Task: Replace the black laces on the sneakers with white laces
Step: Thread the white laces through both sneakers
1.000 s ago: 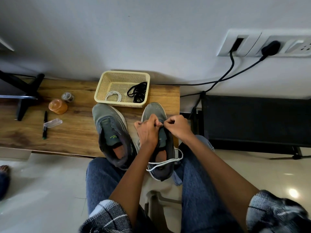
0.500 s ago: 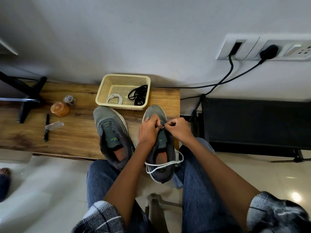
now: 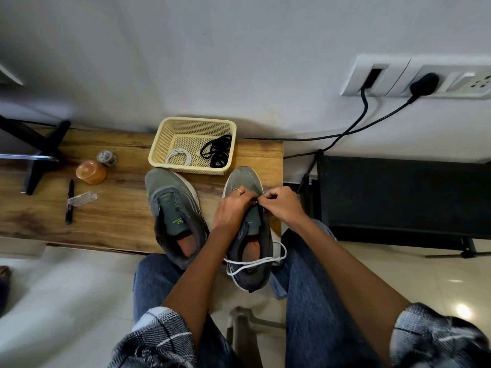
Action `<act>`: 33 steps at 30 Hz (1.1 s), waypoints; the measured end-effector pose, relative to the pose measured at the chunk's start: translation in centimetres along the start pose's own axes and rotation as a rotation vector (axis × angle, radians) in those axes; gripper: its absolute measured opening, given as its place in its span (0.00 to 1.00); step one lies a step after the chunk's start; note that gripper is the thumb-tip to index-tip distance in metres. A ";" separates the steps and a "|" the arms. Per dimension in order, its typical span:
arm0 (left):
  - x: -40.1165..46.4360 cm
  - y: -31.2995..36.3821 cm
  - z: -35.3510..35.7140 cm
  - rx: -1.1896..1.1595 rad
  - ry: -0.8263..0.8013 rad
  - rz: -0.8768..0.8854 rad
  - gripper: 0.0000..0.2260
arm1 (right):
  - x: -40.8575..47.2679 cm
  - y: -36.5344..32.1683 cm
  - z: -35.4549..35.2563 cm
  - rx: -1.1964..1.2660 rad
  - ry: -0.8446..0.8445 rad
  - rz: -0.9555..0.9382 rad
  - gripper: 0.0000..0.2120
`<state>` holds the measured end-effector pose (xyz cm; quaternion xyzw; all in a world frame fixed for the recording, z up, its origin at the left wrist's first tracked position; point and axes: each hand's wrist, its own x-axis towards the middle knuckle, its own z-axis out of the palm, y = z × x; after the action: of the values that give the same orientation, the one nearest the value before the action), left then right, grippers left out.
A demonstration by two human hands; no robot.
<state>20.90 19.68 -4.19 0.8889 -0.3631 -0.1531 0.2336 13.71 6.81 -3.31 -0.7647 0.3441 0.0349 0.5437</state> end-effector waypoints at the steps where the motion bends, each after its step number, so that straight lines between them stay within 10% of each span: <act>1: -0.1 -0.1 0.1 0.022 -0.002 0.019 0.13 | 0.0 0.0 0.0 0.003 -0.001 0.001 0.05; 20: 0.5 -1.2 0.9 0.312 0.132 0.322 0.08 | 0.0 0.7 0.6 0.278 0.005 0.036 0.04; 33: 0.0 0.4 0.2 0.358 0.158 -0.150 0.10 | 0.5 1.2 0.9 0.255 0.041 0.040 0.02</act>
<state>20.62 19.35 -4.21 0.9500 -0.2978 -0.0328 0.0877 13.71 7.18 -4.82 -0.6828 0.3718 -0.0142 0.6287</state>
